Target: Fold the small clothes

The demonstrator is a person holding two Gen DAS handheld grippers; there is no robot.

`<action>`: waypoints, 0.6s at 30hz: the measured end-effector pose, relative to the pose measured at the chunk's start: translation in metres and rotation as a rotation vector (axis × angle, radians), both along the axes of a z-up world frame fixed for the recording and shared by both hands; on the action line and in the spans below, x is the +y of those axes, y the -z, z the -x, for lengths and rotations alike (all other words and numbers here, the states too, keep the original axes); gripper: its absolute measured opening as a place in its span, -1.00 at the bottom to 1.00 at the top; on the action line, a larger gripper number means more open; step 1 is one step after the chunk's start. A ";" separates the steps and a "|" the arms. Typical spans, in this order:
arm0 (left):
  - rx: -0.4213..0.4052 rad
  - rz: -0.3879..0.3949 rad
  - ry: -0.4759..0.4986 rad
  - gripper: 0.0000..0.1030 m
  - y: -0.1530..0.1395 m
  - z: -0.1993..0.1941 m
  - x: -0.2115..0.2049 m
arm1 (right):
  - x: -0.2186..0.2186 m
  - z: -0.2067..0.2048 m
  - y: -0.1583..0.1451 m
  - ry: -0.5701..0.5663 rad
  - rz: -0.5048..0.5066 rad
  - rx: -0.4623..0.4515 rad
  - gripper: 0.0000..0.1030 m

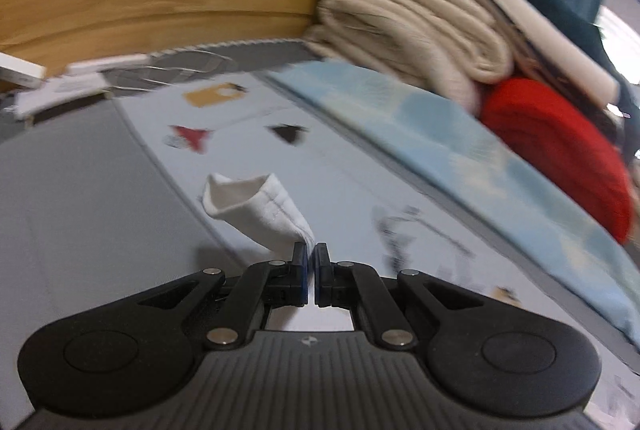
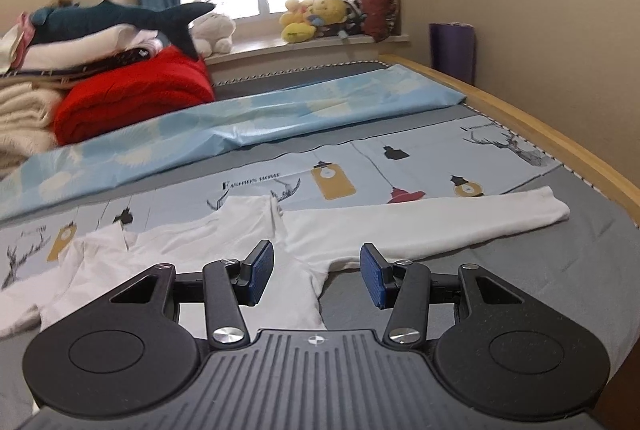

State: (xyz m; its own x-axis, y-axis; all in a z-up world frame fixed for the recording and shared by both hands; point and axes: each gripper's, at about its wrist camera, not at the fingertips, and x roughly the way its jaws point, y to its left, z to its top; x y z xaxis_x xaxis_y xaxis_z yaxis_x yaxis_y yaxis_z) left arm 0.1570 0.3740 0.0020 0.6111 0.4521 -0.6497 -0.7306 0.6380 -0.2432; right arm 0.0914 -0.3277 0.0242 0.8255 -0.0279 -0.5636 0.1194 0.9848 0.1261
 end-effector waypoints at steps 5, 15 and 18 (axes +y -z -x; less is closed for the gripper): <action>-0.009 0.013 0.136 -0.96 -0.008 -0.031 -0.057 | 0.001 -0.010 0.006 0.025 0.004 0.016 -0.04; -0.027 0.072 0.318 -0.96 -0.011 -0.073 -0.162 | 0.057 -0.079 0.010 -0.061 0.021 0.025 -0.04; -0.031 0.068 0.358 -0.96 -0.011 -0.085 -0.187 | 0.084 -0.106 0.007 -0.106 0.017 0.019 -0.04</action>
